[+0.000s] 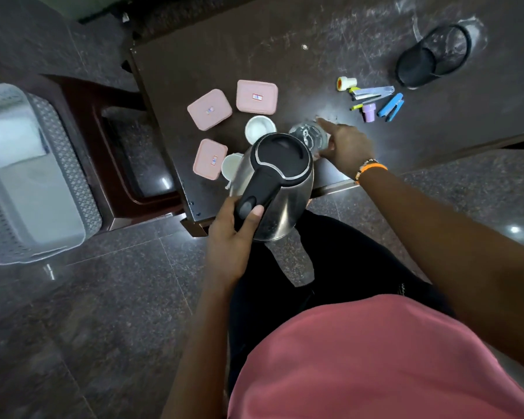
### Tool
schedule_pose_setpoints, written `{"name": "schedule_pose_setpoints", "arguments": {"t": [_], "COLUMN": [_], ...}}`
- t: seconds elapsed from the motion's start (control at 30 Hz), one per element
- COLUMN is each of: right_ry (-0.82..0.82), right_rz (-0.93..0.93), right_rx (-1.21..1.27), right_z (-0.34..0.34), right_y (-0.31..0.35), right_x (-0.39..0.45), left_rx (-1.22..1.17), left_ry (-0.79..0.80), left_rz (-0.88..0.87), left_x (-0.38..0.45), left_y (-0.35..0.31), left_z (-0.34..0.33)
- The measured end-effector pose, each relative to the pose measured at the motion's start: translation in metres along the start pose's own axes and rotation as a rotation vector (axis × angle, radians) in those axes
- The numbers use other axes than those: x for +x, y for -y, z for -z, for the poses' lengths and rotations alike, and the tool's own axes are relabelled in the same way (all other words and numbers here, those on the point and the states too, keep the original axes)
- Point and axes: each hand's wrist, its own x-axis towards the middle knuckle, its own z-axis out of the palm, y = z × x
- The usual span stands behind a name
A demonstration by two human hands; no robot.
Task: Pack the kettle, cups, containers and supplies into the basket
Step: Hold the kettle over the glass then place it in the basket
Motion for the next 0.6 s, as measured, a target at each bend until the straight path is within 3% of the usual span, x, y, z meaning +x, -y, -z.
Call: {"name": "schedule_pose_setpoints", "arguments": {"t": [0.13, 0.33, 0.6], "right_ry": [-0.063, 0.045, 0.276], "right_rz": [0.132, 0.473, 0.582], "right_rx": [0.195, 0.344, 0.525], "right_z": [0.004, 0.001, -0.015], "right_y": [0.033, 0.136, 0.284], "right_x": [-0.010, -0.033, -0.050], "left_rx": [-0.051, -0.174, -0.518], "left_ry": [-0.187, -0.386, -0.721], "left_rz": [0.021, 0.012, -0.017], "left_x": [-0.009, -0.035, -0.071], "left_y": [0.009, 0.025, 0.057], "left_z": [0.022, 0.083, 0.195]}}
